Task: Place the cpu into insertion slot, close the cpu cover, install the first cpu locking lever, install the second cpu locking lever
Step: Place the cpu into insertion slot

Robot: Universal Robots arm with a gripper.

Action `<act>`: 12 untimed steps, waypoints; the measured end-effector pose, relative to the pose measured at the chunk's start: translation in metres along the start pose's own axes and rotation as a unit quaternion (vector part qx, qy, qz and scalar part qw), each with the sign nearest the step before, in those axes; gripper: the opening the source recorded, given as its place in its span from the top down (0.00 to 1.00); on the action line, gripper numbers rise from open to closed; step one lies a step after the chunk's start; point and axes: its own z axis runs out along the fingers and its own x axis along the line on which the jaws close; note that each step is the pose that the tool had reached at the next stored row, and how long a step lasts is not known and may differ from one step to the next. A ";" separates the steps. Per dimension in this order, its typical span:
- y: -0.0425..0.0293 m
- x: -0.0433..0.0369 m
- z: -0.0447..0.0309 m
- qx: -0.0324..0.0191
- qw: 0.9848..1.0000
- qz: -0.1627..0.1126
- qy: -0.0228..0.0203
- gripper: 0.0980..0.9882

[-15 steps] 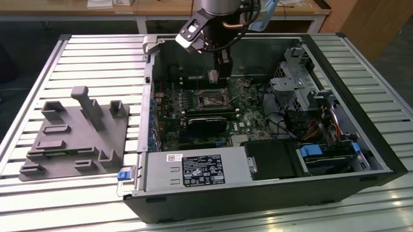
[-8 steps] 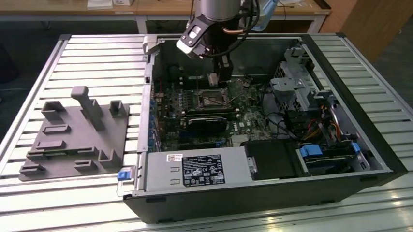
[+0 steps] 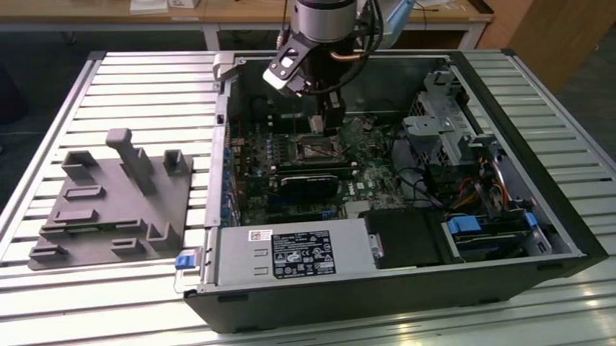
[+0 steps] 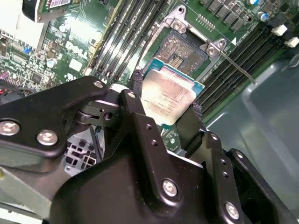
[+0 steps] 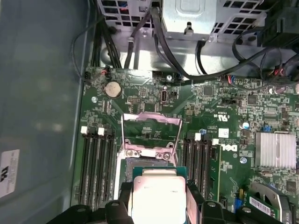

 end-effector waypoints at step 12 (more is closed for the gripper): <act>-0.0048 0.0013 0.0200 0.001 1.000 0.004 -0.013 0.50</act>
